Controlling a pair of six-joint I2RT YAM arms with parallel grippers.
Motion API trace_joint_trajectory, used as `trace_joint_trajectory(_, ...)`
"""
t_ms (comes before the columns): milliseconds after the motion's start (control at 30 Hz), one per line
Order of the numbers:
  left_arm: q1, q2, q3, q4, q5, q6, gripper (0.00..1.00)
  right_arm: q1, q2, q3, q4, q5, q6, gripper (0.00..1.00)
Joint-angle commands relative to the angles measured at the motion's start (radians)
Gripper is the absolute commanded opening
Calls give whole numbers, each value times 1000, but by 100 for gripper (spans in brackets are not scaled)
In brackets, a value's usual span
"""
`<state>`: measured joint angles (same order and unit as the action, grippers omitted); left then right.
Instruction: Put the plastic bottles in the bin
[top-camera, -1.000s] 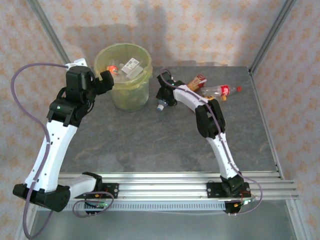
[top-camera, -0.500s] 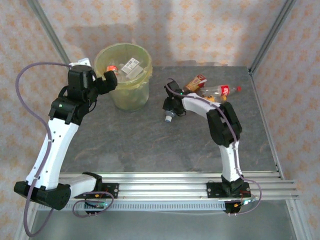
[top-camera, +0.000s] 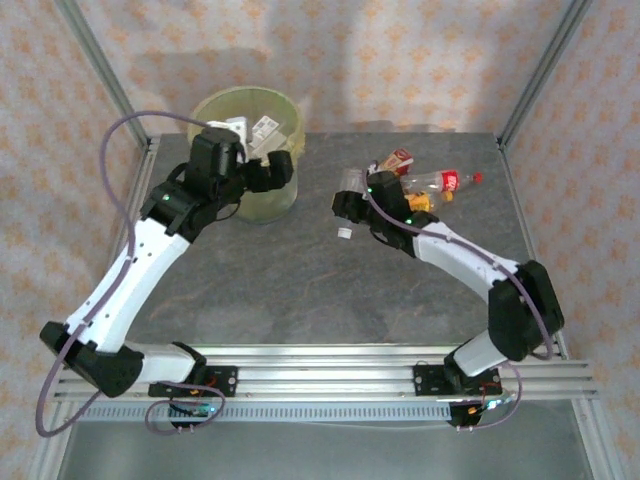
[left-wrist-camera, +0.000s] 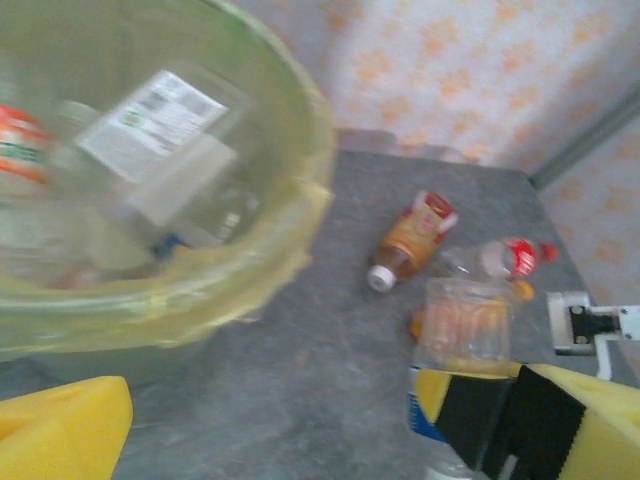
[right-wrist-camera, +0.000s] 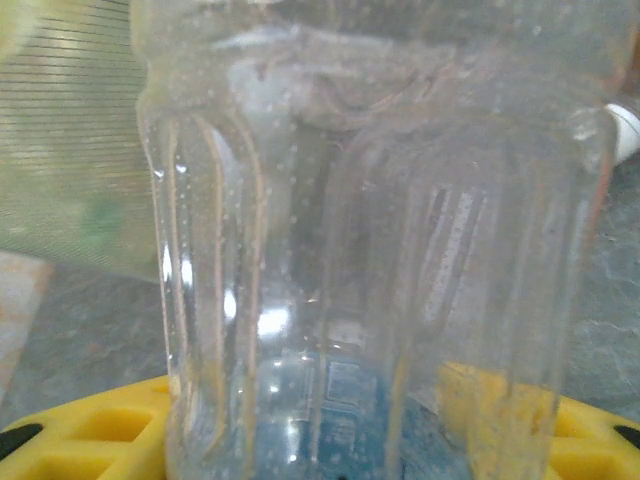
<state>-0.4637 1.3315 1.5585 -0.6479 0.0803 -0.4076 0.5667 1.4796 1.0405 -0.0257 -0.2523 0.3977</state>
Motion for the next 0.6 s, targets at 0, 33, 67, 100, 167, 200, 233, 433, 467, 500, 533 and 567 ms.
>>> trace_joint_trajectory(0, -42, 46, 54, 66, 133, -35, 100, 6, -76, -52, 148, -59, -63, 42)
trace_joint_trajectory(33, -52, 62, 63, 71, 153, -36, 100, 6, -92, -66, 165, -69, -71, 42)
trace_joint_trajectory(67, -62, 78, 75, 74, 174, -34, 100, 7, -111, -81, 188, -81, -76, 42)
trace_joint_trajectory(100, -73, 95, 88, 73, 189, -34, 100, 7, -128, -94, 206, -95, -81, 42)
trace_joint_trajectory(167, -87, 121, 108, 67, 203, -27, 100, 7, -158, -111, 237, -118, -85, 42)
trace_joint_trajectory(200, -91, 133, 117, 63, 207, -24, 100, 7, -173, -120, 255, -133, -89, 42)
trace_joint_trajectory(233, -94, 144, 122, 58, 209, -23, 100, 7, -186, -128, 270, -144, -89, 42)
trace_joint_trajectory(433, -98, 184, 141, 47, 235, -17, 100, 9, -252, -160, 345, -218, -86, 44)
trace_joint_trajectory(467, -98, 188, 142, 53, 252, -18, 100, 10, -258, -159, 351, -228, -84, 45)
trace_joint_trajectory(500, -98, 193, 143, 60, 274, -21, 100, 11, -261, -157, 354, -239, -83, 45)
trace_joint_trajectory(533, -99, 197, 143, 67, 297, -20, 100, 12, -262, -153, 355, -246, -82, 45)
trace_joint_trajectory(567, -100, 201, 147, 72, 318, -22, 100, 13, -262, -148, 354, -253, -81, 45)
